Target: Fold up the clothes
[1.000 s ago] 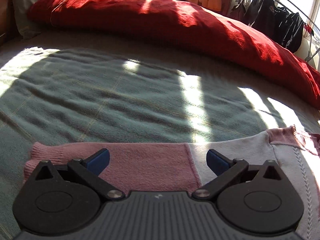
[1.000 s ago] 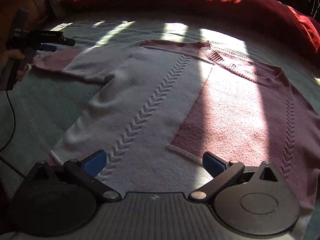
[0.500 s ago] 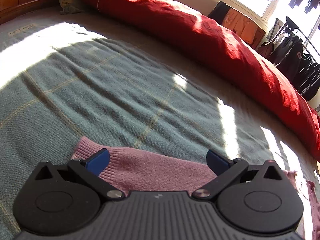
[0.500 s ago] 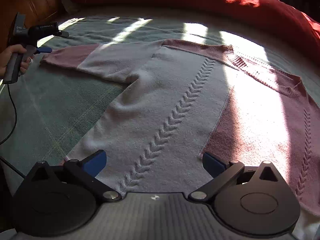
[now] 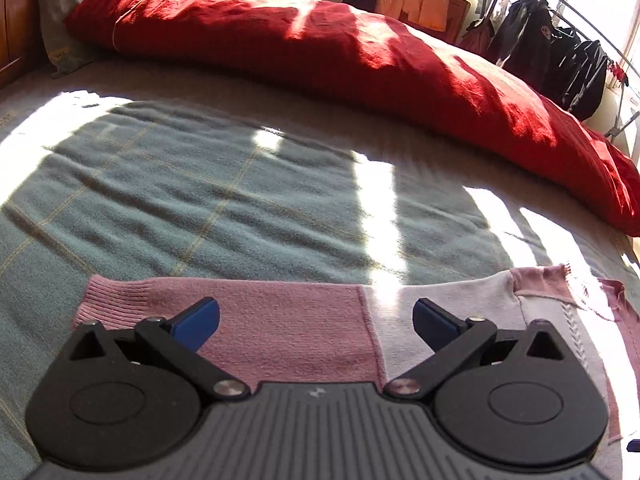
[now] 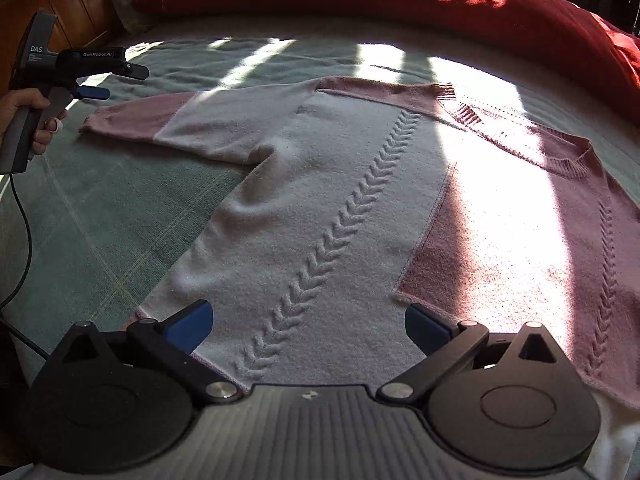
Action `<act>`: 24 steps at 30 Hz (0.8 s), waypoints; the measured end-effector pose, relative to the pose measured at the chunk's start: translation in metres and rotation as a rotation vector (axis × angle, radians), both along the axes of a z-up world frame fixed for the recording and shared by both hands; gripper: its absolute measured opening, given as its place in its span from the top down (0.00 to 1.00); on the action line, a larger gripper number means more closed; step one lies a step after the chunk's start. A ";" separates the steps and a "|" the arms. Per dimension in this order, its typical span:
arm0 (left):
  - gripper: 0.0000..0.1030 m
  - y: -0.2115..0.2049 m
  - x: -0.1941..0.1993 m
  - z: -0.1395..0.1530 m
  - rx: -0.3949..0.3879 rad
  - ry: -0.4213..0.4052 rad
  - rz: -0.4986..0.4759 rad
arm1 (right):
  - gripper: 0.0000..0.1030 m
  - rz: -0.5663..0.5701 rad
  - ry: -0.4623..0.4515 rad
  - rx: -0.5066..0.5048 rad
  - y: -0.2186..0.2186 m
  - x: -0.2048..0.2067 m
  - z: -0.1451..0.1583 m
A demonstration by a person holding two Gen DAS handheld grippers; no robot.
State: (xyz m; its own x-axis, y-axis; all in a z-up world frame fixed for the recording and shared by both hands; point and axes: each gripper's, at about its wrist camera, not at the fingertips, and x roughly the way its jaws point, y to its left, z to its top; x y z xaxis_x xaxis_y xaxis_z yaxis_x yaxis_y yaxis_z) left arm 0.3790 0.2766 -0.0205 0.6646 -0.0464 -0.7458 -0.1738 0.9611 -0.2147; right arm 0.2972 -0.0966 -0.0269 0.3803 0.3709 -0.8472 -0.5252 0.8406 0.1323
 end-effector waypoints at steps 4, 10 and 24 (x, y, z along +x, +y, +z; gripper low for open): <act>0.01 -0.067 0.016 0.006 -0.024 -0.008 -0.169 | 0.00 -0.002 -0.013 0.014 -0.012 -0.002 0.006; 0.01 -0.165 0.050 -0.002 -0.038 -0.008 -0.368 | 0.00 -0.013 -0.039 -0.006 -0.045 -0.011 0.009; 0.01 -0.231 0.110 -0.051 -0.054 0.148 -0.381 | 0.00 -0.135 -0.038 -0.025 -0.123 -0.021 -0.001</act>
State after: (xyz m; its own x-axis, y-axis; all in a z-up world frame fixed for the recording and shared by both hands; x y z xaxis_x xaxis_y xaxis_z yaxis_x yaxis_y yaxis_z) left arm 0.4892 0.0452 -0.0712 0.4783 -0.3102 -0.8216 0.1593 0.9507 -0.2662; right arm 0.2760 -0.2196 -0.0282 0.4568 0.2931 -0.8399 -0.4116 0.9066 0.0925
